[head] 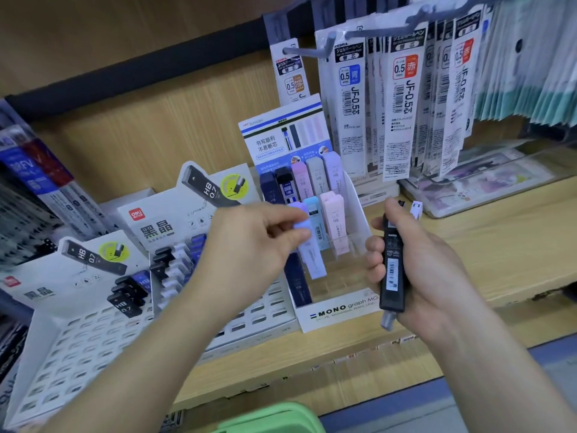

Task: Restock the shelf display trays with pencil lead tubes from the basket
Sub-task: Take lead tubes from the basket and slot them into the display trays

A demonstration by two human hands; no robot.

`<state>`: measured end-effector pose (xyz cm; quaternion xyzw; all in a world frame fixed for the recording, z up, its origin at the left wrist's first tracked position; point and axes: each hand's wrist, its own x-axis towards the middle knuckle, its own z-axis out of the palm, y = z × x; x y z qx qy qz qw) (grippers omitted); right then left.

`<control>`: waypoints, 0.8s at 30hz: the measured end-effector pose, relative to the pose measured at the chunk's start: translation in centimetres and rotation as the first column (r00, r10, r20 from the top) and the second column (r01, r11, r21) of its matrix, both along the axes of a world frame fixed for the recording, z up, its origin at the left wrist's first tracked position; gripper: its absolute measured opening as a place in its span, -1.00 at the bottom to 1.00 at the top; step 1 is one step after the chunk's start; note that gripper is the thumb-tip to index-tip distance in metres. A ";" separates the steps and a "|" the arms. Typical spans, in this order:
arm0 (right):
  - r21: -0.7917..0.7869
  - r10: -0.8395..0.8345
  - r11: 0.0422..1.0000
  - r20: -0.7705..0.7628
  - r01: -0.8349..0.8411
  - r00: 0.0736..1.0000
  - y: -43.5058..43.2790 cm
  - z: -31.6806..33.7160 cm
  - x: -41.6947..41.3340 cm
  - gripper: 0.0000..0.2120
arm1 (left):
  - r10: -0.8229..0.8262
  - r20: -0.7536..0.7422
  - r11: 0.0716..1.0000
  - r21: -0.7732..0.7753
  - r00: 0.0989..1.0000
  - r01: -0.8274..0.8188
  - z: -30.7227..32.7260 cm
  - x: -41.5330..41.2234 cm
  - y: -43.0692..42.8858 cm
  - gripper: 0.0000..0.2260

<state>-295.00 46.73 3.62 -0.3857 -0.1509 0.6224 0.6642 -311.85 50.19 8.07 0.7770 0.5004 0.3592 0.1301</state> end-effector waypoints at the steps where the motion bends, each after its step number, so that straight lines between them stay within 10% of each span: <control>1: 0.002 -0.001 1.000 -0.010 0.001 1.000 0.0 0.0 0.0 -0.73 | -0.005 -0.044 1.000 0.007 0.999 0.006 -0.6 0.1 0.1 -0.86; 24: -0.025 0.029 0.999 0.003 -0.029 1.000 -0.1 0.2 -0.6 -0.77 | 0.104 -0.389 0.994 0.003 0.915 -0.111 -0.8 1.6 0.4 -0.95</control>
